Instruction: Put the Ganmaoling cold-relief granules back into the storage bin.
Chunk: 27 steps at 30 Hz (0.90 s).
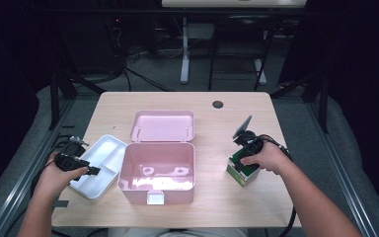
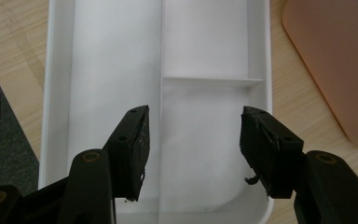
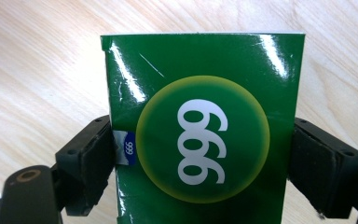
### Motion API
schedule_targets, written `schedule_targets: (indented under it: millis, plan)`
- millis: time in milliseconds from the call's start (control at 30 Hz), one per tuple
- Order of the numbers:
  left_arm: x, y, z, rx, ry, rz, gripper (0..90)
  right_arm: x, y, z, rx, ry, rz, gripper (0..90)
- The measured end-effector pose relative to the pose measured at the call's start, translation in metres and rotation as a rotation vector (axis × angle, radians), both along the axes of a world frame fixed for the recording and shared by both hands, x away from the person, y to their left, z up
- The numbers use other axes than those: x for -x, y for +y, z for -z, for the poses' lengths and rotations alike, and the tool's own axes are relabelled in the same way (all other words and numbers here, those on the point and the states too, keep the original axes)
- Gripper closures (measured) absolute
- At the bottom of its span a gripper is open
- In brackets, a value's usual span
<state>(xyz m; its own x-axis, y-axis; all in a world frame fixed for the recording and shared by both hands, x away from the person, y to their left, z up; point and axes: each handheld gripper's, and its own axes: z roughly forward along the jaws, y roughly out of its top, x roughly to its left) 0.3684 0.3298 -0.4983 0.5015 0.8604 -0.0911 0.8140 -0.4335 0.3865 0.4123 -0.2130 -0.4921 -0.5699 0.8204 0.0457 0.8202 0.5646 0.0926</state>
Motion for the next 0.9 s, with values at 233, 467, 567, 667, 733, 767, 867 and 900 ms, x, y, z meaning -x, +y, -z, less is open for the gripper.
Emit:
schedule_targets:
  millis: [233, 467, 567, 667, 733, 767, 867, 900]
  plan:
    - [0.000, 0.000, 0.000, -0.004, 0.004, 0.010, 43.0, 0.000, 0.005, -0.015, -0.029, -0.018, -0.013, 15.5]
    - [0.000, 0.001, 0.001, -0.003, 0.005, 0.012, 43.0, 0.002, 0.012, -0.036, -0.027, -0.044, -0.064, 15.7]
    - [0.000, 0.001, 0.001, -0.003, 0.005, 0.006, 42.9, 0.004, 0.017, -0.044, -0.023, -0.062, -0.110, 15.7]
    - [0.000, 0.001, 0.001, -0.003, 0.006, 0.007, 42.8, 0.006, 0.021, -0.048, -0.007, -0.092, -0.184, 15.7]
    - [-0.001, 0.002, 0.002, -0.004, 0.008, 0.008, 42.7, 0.005, 0.022, -0.051, 0.005, -0.107, -0.234, 15.7]
    - [-0.001, 0.002, 0.002, -0.002, 0.009, 0.006, 42.7, 0.006, 0.024, -0.052, 0.009, -0.114, -0.263, 15.8]
    - [-0.001, 0.001, 0.002, -0.003, 0.010, 0.007, 42.7, 0.006, 0.027, -0.057, 0.030, -0.128, -0.347, 15.8]
    - [-0.001, 0.001, 0.002, -0.003, 0.010, 0.006, 42.7, 0.006, 0.029, -0.059, 0.038, -0.130, -0.377, 15.7]
